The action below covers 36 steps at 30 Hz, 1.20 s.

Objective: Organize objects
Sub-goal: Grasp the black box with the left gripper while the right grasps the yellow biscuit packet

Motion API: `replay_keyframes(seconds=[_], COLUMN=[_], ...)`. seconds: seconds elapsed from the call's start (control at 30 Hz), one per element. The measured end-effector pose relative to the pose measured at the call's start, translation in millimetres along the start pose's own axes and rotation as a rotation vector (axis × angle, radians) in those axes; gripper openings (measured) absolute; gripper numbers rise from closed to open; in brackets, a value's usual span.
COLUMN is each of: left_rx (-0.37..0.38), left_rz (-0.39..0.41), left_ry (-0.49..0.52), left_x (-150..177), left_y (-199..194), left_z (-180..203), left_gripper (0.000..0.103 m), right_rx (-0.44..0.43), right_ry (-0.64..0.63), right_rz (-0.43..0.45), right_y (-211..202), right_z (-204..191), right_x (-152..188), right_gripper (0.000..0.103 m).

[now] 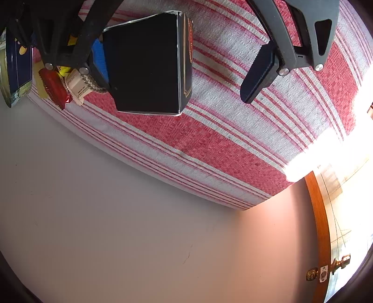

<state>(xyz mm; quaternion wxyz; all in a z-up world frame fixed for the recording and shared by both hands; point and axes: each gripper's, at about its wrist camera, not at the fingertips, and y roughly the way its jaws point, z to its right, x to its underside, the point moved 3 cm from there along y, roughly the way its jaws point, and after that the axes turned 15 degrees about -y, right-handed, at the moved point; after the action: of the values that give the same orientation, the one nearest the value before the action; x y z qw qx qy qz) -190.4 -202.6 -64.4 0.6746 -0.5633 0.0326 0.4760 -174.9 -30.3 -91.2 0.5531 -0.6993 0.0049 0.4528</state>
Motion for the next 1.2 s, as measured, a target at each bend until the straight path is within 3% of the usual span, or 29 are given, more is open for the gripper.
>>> replay_keyframes(seconds=[0.07,0.13,0.2,0.23,0.37,0.5,0.6,0.73,1.0,1.2], left_rx=[0.001,0.016,0.025,0.024,0.030,0.028,0.085,0.151,0.247,0.257], left_rz=[-0.013,-0.064,-0.089,-0.102,-0.078,0.074,0.181,0.268,0.297,0.285], left_ry=[0.028,0.048,0.070,0.090,0.130,0.131,0.084,0.116,0.207,0.263], left_x=[-0.6,1.0,2.8,4.2,6.0,-5.0,-10.2,-0.3,46.2,85.5], left_y=[-5.8,-5.4,-3.3,-4.2,-21.1,-54.6,-80.8,-100.3,-118.3,-122.0], left_z=[0.4,0.6,-4.3,-4.0,-2.8,-4.8,-1.8,20.6,70.4,89.4], left_gripper=[0.090,0.067,0.058,0.053,0.053,0.053,0.053,0.053,0.053,0.053], right_rx=[0.028,0.059,0.093,0.088,0.032,-0.002,0.002,0.057,0.266,0.310], right_ry=[-0.018,-0.039,-0.060,-0.058,-0.019,0.013,0.020,0.036,0.017,0.071], right_rz=[-0.014,-0.024,-0.032,-0.030,0.008,0.110,0.204,0.319,0.423,0.460], right_y=[1.7,2.2,0.0,-2.1,-15.2,-37.3,-62.4,-98.4,-143.9,-169.6], right_z=[-2.4,-4.7,-6.0,-6.0,-3.7,1.9,3.6,13.4,25.8,53.4], right_x=[0.0,0.6,3.6,6.1,16.0,22.2,30.1,41.3,63.0,77.4], right_gripper=[0.082,0.066,0.052,0.051,0.050,0.049,0.049,0.050,0.050,0.050])
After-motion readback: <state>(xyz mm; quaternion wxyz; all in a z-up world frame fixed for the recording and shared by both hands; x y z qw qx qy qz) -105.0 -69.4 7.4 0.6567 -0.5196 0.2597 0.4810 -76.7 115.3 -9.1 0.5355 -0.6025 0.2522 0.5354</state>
